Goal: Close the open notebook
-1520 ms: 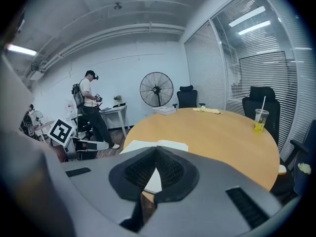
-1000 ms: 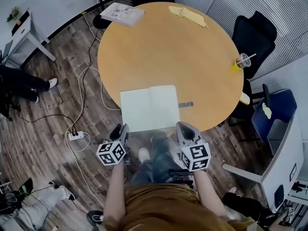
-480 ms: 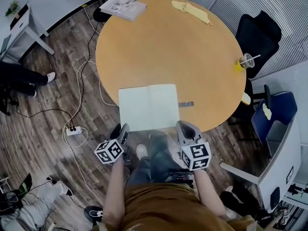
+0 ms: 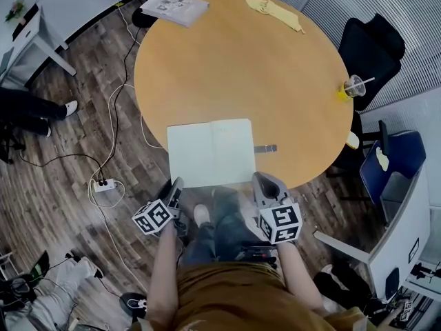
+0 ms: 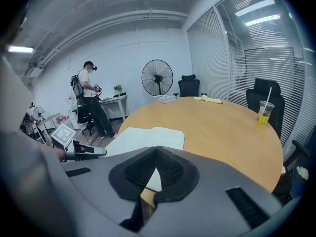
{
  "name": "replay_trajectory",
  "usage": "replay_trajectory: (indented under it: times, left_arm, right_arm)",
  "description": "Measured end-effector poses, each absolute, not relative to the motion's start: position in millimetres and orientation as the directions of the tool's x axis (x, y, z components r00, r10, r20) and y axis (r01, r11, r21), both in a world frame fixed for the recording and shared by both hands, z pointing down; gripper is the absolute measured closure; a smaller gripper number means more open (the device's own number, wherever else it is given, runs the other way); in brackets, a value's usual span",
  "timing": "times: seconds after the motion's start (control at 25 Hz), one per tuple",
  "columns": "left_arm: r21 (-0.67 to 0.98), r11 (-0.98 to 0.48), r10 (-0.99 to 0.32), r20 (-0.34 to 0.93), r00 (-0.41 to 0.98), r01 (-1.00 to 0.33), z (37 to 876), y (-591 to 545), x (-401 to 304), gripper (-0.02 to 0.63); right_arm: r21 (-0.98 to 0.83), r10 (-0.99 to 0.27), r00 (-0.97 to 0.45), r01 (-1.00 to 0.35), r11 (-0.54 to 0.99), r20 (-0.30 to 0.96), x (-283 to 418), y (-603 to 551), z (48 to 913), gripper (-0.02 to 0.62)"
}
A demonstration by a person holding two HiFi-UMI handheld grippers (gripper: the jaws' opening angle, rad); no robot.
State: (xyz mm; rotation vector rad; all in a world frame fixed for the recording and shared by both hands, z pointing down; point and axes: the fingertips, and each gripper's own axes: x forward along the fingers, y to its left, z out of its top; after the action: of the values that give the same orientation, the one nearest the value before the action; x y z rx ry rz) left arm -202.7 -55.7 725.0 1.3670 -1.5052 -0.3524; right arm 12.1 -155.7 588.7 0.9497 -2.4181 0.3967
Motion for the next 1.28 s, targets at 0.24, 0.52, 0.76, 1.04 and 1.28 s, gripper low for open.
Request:
replay_trajectory:
  times: [0.24,0.52,0.76,1.04,1.28]
  left_arm:
    - [0.744,0.29,-0.848,0.491,0.199,-0.602,722,-58,-200,0.457]
    - [0.763,0.3,-0.848,0.489,0.207,-0.572,722,-57,-201,0.467]
    - [0.751,0.305,-0.857,0.485,0.175,-0.586,715,-56,-203,0.479]
    - [0.762,0.28,-0.88,0.447,0.162,-0.584,699,-58,-204,0.5]
    - [0.763,0.27,-0.889,0.432,0.153,-0.587,690,-56,-206,0.514]
  right_arm:
    - [-0.049,-0.571,-0.622,-0.698,0.715,0.535,13,-156,582,0.584]
    - [-0.042,-0.59,-0.615,-0.71,0.703,0.523,19,-156,575,0.584]
    - [-0.038,-0.588,-0.615,-0.707,0.706,0.526,24,-151,575,0.583]
    - [-0.043,-0.592,-0.615,-0.712,0.701,0.52,29,-142,574,0.584]
    - [-0.041,-0.606,-0.612,-0.72,0.693,0.509,34,-139,567,0.584]
